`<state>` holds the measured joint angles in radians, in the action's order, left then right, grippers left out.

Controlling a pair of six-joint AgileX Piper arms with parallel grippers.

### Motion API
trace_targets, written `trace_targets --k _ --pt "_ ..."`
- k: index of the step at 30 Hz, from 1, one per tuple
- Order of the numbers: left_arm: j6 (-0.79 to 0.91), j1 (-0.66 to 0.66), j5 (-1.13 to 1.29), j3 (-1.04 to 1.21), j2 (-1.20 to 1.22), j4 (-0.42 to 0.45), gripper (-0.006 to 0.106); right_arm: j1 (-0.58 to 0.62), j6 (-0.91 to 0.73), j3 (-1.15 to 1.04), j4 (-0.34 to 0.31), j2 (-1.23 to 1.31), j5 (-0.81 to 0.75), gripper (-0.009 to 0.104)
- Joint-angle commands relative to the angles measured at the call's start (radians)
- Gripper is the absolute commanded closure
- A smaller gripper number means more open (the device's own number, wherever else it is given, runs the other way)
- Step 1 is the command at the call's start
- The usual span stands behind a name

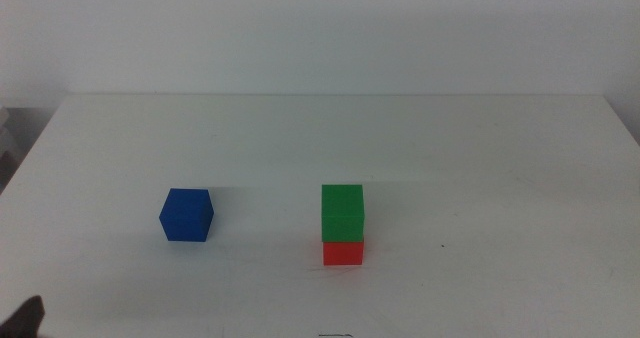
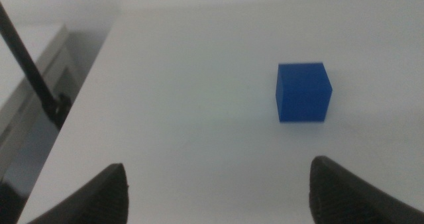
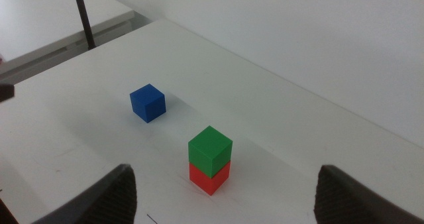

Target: Stack red cubes first, then green, then blue cubes in a specific spot.

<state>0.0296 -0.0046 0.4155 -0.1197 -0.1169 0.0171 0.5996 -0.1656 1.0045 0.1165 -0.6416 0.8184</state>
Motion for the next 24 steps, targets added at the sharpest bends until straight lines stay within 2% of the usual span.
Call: trace_targets --k 1,17,24 --pt "-0.004 -0.004 0.057 -0.151 -0.113 -0.012 0.007 -0.006 -0.012 0.022 0.002 -0.004 -0.07 0.005" --pt "-0.002 -0.004 0.623 -0.742 -0.618 -0.017 0.007 -0.006 -0.012 0.022 0.002 -0.004 -0.07 0.005" --pt "-0.021 -0.004 0.678 -0.843 -0.777 -0.143 0.007 -0.006 -0.012 0.022 0.002 -0.004 -0.07 0.005"
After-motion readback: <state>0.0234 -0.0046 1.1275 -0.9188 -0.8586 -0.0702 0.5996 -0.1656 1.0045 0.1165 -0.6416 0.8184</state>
